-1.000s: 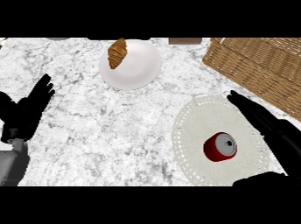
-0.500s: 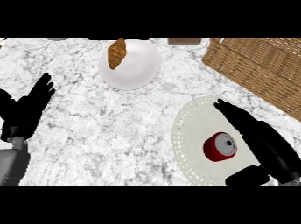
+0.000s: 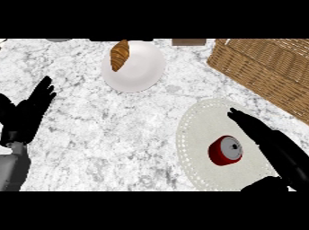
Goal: Pick the can from the placemat and place it in the basket
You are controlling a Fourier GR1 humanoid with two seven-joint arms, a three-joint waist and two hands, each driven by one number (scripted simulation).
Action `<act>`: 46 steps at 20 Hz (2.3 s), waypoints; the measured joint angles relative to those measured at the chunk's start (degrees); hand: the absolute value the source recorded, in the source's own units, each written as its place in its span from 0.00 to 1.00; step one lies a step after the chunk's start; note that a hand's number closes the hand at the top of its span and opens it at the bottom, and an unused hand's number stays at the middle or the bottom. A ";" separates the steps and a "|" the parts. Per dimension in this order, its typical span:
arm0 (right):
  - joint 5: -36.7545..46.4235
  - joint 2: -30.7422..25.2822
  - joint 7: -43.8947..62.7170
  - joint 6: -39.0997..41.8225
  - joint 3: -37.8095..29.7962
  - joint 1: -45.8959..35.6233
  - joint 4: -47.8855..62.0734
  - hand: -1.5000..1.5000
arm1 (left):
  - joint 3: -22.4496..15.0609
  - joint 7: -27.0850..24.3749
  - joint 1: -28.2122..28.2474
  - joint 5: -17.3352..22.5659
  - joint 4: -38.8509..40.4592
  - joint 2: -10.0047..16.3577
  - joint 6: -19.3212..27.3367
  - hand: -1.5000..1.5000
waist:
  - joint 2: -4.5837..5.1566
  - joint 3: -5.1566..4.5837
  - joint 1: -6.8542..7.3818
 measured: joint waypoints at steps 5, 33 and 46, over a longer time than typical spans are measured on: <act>1.73 2.16 -3.72 0.60 -0.07 0.07 1.90 0.00 | 0.07 1.63 0.77 -1.27 -2.75 -1.40 0.31 0.50 | -0.01 0.00 0.08; 24.39 11.82 -2.12 -2.45 7.13 -3.72 10.40 1.00 | 4.64 -0.28 -1.09 -3.14 0.84 -2.14 -3.98 0.50 | -0.33 -0.40 0.30; 14.29 22.73 38.85 -24.84 14.88 -26.92 29.91 1.00 | 2.12 1.79 -5.03 -3.83 0.82 -3.78 -4.07 0.50 | 0.87 0.04 4.59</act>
